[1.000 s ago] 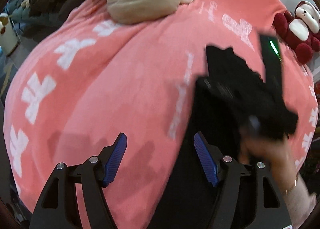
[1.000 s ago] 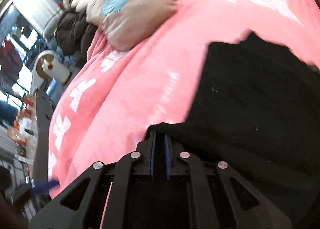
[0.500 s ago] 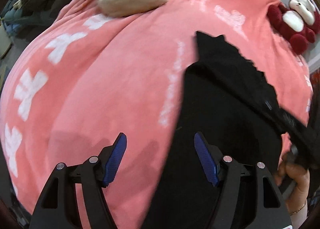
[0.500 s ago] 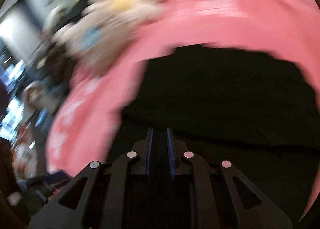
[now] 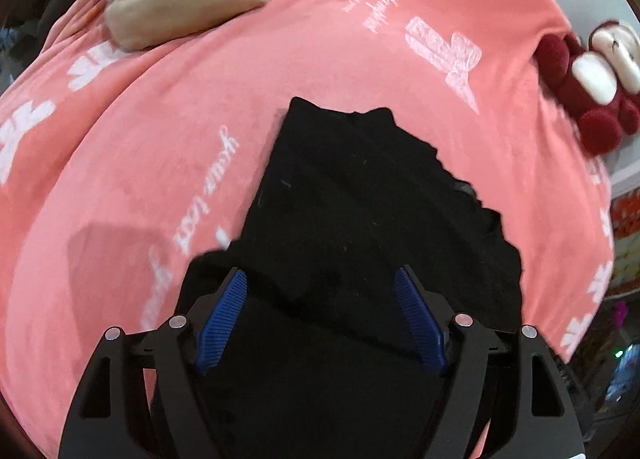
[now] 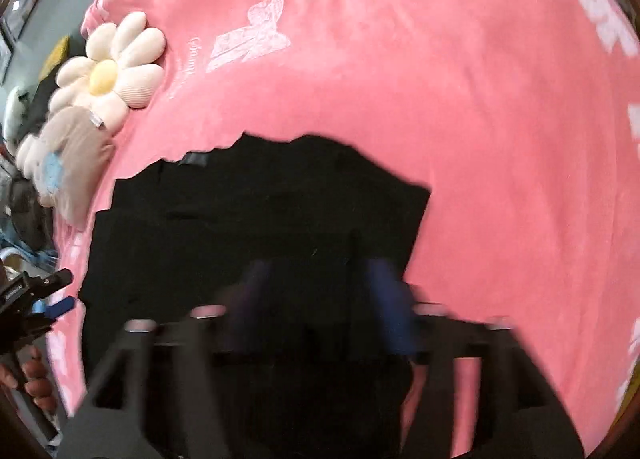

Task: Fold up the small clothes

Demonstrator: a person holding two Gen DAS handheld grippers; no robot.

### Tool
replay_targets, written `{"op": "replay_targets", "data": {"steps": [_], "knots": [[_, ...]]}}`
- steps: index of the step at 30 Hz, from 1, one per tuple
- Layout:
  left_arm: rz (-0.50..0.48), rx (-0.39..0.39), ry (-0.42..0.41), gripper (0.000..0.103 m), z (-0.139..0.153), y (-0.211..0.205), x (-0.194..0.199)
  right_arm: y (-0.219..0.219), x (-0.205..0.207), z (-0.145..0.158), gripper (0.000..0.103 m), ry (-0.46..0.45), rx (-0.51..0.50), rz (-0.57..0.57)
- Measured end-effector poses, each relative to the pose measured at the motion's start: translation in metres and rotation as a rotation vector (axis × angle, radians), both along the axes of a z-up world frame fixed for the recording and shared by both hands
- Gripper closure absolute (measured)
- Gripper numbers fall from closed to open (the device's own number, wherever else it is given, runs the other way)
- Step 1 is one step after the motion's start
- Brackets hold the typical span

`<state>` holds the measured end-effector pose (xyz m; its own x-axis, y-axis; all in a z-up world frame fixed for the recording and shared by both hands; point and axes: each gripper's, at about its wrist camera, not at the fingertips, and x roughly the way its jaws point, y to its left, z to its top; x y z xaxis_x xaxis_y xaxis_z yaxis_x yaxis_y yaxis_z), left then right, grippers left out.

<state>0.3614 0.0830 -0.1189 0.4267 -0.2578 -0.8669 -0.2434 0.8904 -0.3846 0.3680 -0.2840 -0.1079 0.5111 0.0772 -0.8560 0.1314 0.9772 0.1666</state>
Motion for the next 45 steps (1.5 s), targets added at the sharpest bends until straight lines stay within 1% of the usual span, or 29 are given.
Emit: {"op": "replay_targets", "data": {"steps": [1,2,3,4,5,6,7,8,9,10,12,13,14,15,16,17,19,21,24,25,26,27,30,35,36,40,42,44,45], "knots": [[-0.004,0.030,0.007,0.029,-0.005,-0.002,0.003,-0.004,0.002,-0.007,0.046,0.022,-0.008,0.011],[-0.016,0.061,0.021,0.029,-0.013,-0.004,0.007,-0.007,0.010,-0.019,0.067,0.055,-0.005,0.030],[-0.020,0.083,0.038,0.029,-0.018,-0.006,0.010,-0.010,0.015,-0.028,0.080,0.080,-0.015,0.047],[-0.026,0.105,0.046,0.029,-0.023,-0.007,0.011,-0.013,0.015,-0.028,0.088,0.056,-0.047,0.041],[-0.042,0.150,0.042,0.029,-0.026,-0.011,0.012,-0.013,0.013,-0.029,0.092,0.043,-0.059,0.029],[-0.057,0.188,0.037,0.029,-0.027,-0.014,0.012,-0.019,0.015,-0.032,0.092,0.050,-0.049,0.013],[-0.081,0.223,0.033,0.028,-0.027,-0.018,0.012,-0.024,0.014,-0.033,0.092,0.057,-0.017,0.002],[-0.103,0.254,0.030,0.028,-0.027,-0.022,0.012,-0.027,0.011,-0.028,0.091,0.058,0.018,-0.022],[-0.125,0.284,0.023,0.028,-0.025,-0.026,0.010,-0.026,0.005,-0.017,0.091,0.035,0.025,-0.032],[-0.138,0.292,0.017,0.028,-0.022,-0.028,0.008,-0.023,-0.005,-0.002,0.091,-0.012,0.036,-0.024],[-0.142,0.273,0.004,0.028,-0.016,-0.027,0.000,-0.015,-0.020,0.011,0.091,-0.058,0.074,-0.011],[-0.138,0.264,0.000,0.028,-0.015,-0.026,-0.004,-0.011,-0.029,0.010,0.090,-0.051,0.086,0.013],[-0.137,0.256,-0.004,0.028,-0.014,-0.023,-0.009,-0.008,-0.030,0.003,0.088,-0.030,0.073,0.038],[-0.141,0.253,-0.005,0.028,-0.013,-0.024,-0.015,-0.004,-0.033,-0.017,0.087,0.044,0.015,0.072],[-0.146,0.258,0.000,0.028,-0.013,-0.023,-0.023,-0.007,-0.038,-0.035,0.088,0.097,-0.005,0.076],[-0.154,0.263,0.006,0.028,-0.013,-0.023,-0.034,-0.012,-0.046,-0.032,0.088,0.051,0.027,0.055],[-0.170,0.278,0.011,0.028,-0.011,-0.029,-0.045,-0.021,-0.064,-0.016,0.087,0.042,0.080,-0.008],[-0.193,0.289,-0.002,0.028,-0.007,-0.030,-0.070,-0.023,-0.097,0.004,0.083,-0.006,0.124,-0.026],[-0.218,0.302,0.005,0.028,-0.004,-0.032,-0.103,-0.017,-0.145,0.012,0.077,0.009,0.092,-0.014],[-0.225,0.302,0.008,0.028,-0.003,-0.033,-0.113,-0.013,-0.162,0.012,0.076,0.020,0.088,-0.005],[-0.228,0.304,0.009,0.028,-0.002,-0.035,-0.123,-0.009,-0.173,0.011,0.069,0.028,0.076,0.001],[-0.233,0.305,0.012,0.028,-0.002,-0.036,-0.130,-0.005,-0.187,0.011,0.065,0.034,0.046,0.004],[-0.243,0.321,0.025,0.028,-0.001,-0.038,-0.154,0.015,-0.218,0.005,0.063,0.050,-0.001,0.043],[-0.261,0.365,0.018,0.028,0.005,-0.039,-0.191,0.035,-0.256,0.001,0.047,0.072,-0.007,0.067],[-0.263,0.369,0.017,0.028,0.006,-0.038,-0.196,0.038,-0.264,0.000,0.046,0.077,-0.008,0.071],[-0.285,0.384,0.031,0.028,0.003,-0.035,-0.221,0.038,-0.288,-0.004,0.037,0.093,-0.030,0.048],[-0.300,0.387,0.055,0.028,-0.004,-0.032,-0.233,0.032,-0.299,-0.006,0.036,0.104,-0.021,0.012],[-0.315,0.357,0.080,0.025,-0.011,-0.026,-0.247,0.026,-0.308,-0.010,0.031,0.121,0.001,-0.022],[-0.313,0.322,0.094,0.023,-0.016,-0.020,-0.254,0.021,-0.314,-0.013,0.029,0.134,0.015,-0.048]]}}
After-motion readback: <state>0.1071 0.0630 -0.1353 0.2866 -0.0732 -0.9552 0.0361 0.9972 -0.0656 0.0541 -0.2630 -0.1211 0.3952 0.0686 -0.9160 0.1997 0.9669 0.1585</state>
